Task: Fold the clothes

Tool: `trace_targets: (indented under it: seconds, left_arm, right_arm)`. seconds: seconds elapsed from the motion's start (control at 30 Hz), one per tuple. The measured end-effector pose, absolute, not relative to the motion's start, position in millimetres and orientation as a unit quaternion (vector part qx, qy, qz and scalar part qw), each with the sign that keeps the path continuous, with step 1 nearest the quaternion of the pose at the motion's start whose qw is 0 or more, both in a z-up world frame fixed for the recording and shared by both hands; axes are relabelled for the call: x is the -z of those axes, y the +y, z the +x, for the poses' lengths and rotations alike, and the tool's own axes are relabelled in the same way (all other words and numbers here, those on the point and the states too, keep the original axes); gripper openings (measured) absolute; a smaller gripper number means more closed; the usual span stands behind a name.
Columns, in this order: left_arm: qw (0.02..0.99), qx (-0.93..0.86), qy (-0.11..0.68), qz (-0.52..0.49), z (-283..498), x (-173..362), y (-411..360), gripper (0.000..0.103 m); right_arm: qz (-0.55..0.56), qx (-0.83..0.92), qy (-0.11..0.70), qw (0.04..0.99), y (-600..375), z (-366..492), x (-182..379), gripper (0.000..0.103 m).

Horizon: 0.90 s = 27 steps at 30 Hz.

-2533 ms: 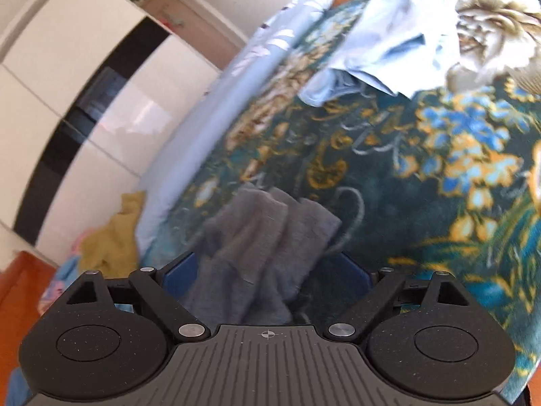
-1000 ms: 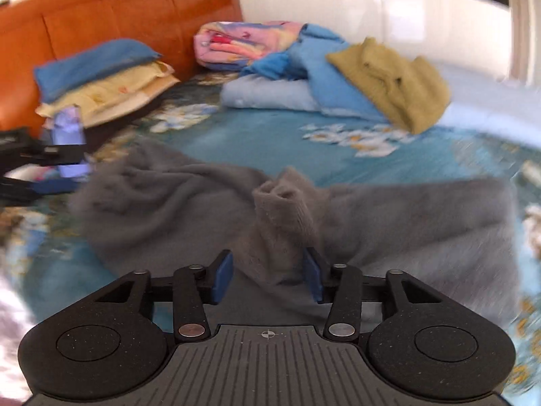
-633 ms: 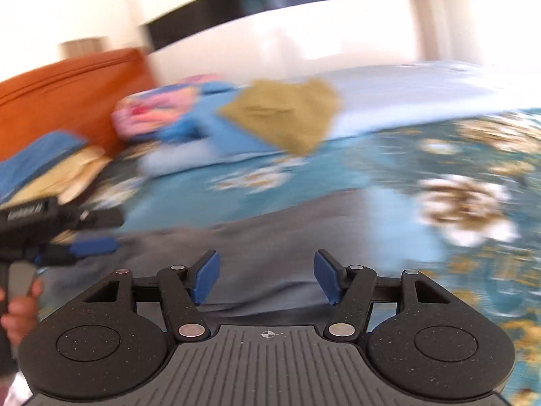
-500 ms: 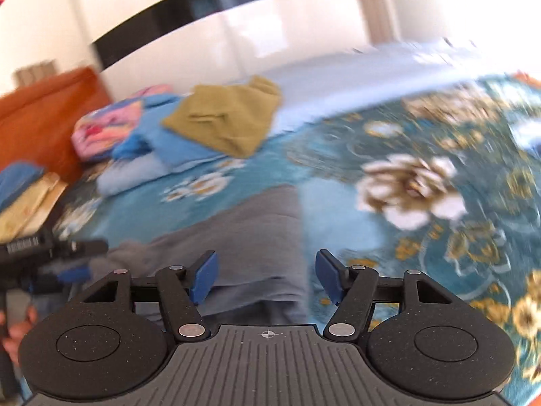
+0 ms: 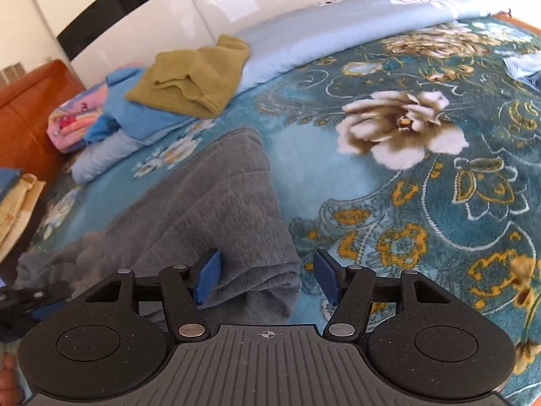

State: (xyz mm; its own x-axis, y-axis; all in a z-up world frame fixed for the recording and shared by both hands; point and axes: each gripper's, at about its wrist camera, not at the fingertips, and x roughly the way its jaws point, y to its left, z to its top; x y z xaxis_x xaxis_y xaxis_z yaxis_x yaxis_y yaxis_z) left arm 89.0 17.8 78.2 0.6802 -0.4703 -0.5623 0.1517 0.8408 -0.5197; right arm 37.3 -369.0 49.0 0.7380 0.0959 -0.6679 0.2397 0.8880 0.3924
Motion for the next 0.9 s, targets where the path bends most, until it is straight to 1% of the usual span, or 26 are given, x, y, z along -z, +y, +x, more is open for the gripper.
trace_targets:
  seconds: [0.07,0.13,0.23,0.27,0.33,0.4,0.47,0.53,0.63,0.73,0.9]
  left_arm:
    - [0.912,0.117,0.321,-0.226,70,-90,46,0.058]
    - [0.932,0.034,0.284,-0.223,53,-94,75,0.059]
    - [0.934,-0.098,0.263,-0.223,36,-84,112,0.060]
    - [0.927,-0.112,0.266,-0.238,35,-78,122,0.060]
    - [0.910,-0.111,0.280,-0.284,35,-64,141,0.062]
    - [0.900,-0.089,0.276,-0.326,40,-48,153,0.064]
    - [0.896,-0.069,0.259,-0.355,48,-34,157,0.064]
    - [0.890,-0.054,0.242,-0.383,56,-22,160,0.070]
    - [0.884,-0.051,0.206,-0.416,61,-7,165,0.074]
    - [0.881,-0.059,0.190,-0.430,65,-4,166,0.074]
    - [0.872,-0.084,0.206,-0.436,63,-15,156,0.074]
  right_arm:
    - [0.229,0.041,0.349,0.908,-370,34,-53,0.058]
    - [0.222,0.045,0.341,0.913,-371,31,-57,0.058]
    - [0.228,0.050,0.333,0.913,-375,28,-59,0.059]
    - [0.231,0.050,0.333,0.913,-376,28,-58,0.059]
    - [0.232,0.049,0.338,0.911,-375,28,-56,0.059]
    - [0.232,0.047,0.340,0.910,-373,28,-56,0.059]
    - [0.231,0.047,0.338,0.911,-371,27,-57,0.059]
    - [0.229,0.045,0.336,0.913,-370,26,-61,0.059]
    - [0.223,0.040,0.331,0.916,-369,25,-67,0.060]
    - [0.222,0.039,0.327,0.918,-370,25,-71,0.062]
    - [0.227,0.036,0.325,0.917,-370,23,-71,0.062]
